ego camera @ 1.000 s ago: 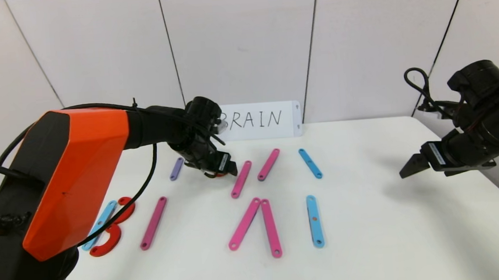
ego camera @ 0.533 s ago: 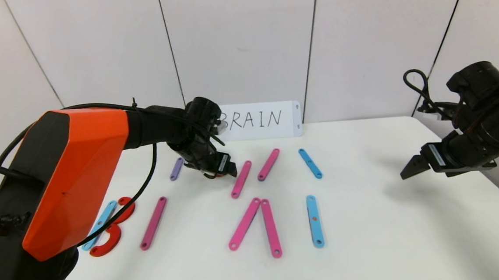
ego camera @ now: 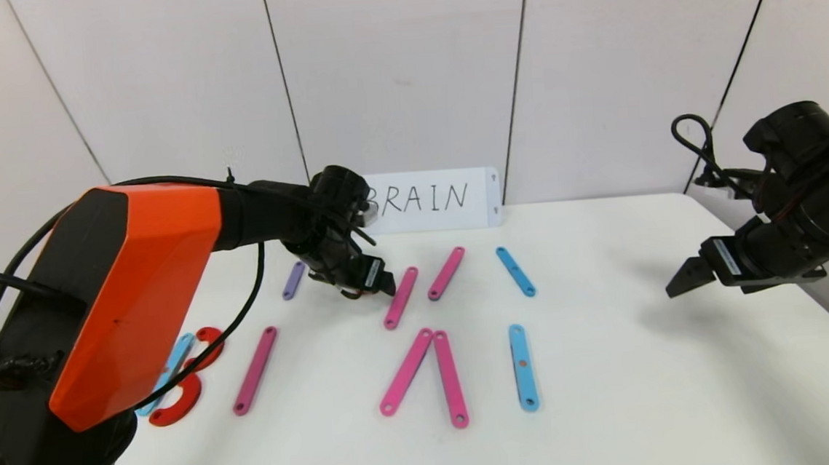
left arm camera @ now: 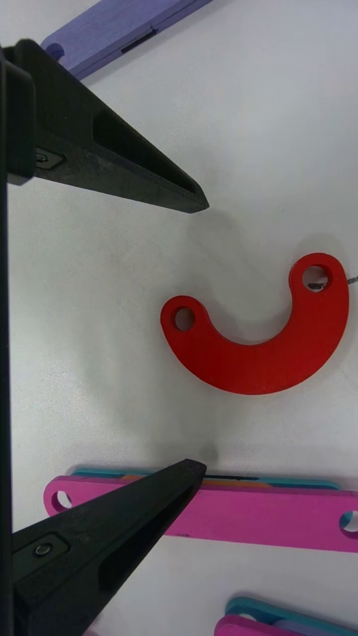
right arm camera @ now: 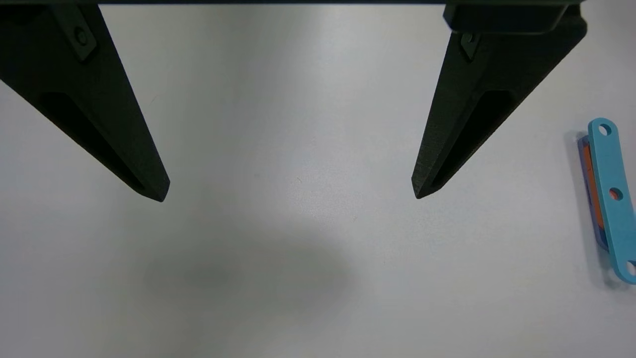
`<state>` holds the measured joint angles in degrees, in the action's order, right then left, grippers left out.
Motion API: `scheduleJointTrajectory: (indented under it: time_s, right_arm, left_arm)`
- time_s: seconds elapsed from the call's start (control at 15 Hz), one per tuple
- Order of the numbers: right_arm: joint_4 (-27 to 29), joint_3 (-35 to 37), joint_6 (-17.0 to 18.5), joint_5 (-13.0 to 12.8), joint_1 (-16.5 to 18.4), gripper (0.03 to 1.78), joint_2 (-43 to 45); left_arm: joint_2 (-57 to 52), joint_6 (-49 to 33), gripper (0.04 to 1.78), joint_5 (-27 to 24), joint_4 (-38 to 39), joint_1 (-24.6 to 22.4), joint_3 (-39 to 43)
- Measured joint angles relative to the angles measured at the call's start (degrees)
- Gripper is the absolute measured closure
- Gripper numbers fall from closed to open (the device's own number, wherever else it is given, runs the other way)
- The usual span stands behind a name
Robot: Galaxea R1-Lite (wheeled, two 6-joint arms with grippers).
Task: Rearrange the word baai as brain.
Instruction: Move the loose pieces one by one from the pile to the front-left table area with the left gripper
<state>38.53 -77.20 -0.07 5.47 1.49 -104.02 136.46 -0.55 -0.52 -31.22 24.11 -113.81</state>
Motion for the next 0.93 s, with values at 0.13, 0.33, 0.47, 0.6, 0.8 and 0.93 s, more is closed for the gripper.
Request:
scheduleJointTrajectory:
  time_s: [0.13,0.33,0.47,0.6,0.8,0.93]
  right_arm:
    - [0.0,0.05,0.0,0.0,0.0,0.1,0.11]
    - [0.0,0.05,0.0,0.0,0.0,0.1,0.17]
    - [0.0,0.05,0.0,0.0,0.0,0.1,0.17]
    - [0.0,0.05,0.0,0.01,0.0,0.1,0.17]
    - [0.0,0.05,0.02,0.0,0.0,0.1,0.17]
    - [0.0,0.05,0.0,0.01,0.0,0.1,0.17]
  left_arm:
    - [0.34,0.55,0.09,-0.07,0.24,-0.06,0.0]
    - [0.52,0.66,0.09,-0.05,0.35,-0.16,0.0]
    - [0.41,0.6,0.09,-0.1,0.38,-0.41,0.0]
    - [0.37,0.62,0.09,-0.1,1.05,-1.07,0.0]
    - [0.52,0.68,0.09,-0.18,1.97,-1.44,0.0]
    - [0.67,0.68,0.09,-0.27,2.21,-1.51,0.0]
